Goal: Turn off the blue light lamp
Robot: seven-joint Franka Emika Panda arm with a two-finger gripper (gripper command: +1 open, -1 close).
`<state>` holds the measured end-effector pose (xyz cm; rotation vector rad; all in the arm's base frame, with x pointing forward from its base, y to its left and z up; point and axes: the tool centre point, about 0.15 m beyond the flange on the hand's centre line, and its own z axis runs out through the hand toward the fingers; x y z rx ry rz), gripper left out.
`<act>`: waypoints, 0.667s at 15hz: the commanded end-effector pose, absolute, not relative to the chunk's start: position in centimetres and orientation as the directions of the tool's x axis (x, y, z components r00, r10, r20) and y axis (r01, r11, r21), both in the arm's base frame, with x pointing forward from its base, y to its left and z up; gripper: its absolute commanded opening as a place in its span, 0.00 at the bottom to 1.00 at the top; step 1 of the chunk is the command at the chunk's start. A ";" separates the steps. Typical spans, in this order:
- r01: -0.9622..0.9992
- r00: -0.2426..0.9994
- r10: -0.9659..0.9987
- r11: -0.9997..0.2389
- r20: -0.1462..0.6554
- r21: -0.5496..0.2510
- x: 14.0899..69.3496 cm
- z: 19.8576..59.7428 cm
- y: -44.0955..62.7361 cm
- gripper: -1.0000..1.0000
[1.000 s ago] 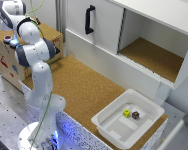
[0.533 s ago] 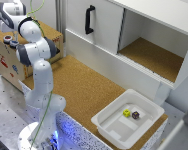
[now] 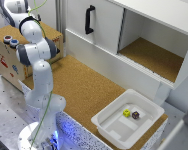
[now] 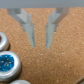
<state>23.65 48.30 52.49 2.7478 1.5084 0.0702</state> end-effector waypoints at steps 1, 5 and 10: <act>0.741 0.670 0.742 -0.669 0.008 -0.068 27.1 48.2 44.0 1.00; 0.536 0.834 0.551 -0.820 -0.023 -0.200 29.1 44.6 37.3 1.00; 0.146 0.987 0.162 -0.929 -0.020 -0.340 30.2 41.6 29.3 1.00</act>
